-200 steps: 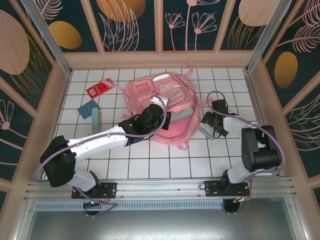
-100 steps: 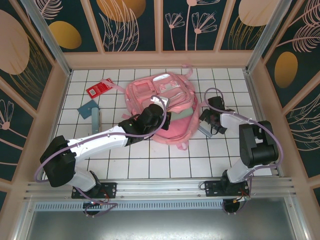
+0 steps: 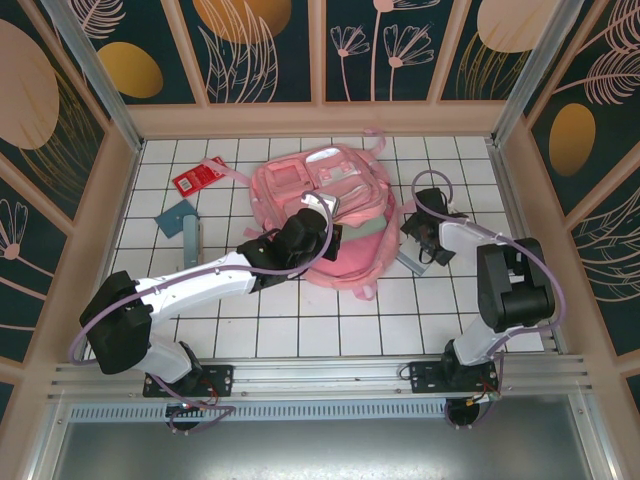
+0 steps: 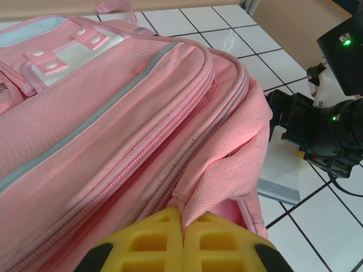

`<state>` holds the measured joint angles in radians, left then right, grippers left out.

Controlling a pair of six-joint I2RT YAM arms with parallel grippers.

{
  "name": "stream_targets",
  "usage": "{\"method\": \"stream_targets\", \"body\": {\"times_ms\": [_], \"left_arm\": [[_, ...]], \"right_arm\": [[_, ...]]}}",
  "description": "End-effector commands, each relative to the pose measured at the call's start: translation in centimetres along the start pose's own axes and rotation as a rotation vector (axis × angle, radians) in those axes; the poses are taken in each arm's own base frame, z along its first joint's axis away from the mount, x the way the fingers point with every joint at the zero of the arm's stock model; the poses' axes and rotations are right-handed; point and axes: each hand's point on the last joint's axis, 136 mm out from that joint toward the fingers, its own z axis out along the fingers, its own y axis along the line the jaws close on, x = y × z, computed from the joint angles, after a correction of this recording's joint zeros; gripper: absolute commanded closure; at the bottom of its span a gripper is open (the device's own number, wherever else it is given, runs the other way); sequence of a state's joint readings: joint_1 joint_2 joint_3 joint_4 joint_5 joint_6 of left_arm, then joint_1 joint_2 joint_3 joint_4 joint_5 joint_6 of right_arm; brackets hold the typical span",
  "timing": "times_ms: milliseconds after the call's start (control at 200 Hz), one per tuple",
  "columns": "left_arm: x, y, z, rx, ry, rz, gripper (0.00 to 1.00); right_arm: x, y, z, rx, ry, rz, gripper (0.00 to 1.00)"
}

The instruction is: Pack the student bag

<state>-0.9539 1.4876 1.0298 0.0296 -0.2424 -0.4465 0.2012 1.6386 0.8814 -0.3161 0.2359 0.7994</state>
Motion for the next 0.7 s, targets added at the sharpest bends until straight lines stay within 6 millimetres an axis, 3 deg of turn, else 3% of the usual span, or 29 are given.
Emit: {"method": "stream_targets", "body": {"times_ms": [0,551,696], "left_arm": [[-2.1,-0.3,-0.6,0.023,-0.077,-0.030,1.00],[-2.1,0.0,-0.6,0.023,-0.076,-0.035,1.00],[-2.2,-0.1,-0.7,0.024,-0.077,-0.038,1.00]], "right_arm": [[0.5,0.0,0.3,0.040,0.016,0.006,0.01],[1.6,0.4,2.1,0.096,0.055,-0.094,0.01],[2.9,0.2,2.9,0.075,0.101,-0.111,0.03]]}}
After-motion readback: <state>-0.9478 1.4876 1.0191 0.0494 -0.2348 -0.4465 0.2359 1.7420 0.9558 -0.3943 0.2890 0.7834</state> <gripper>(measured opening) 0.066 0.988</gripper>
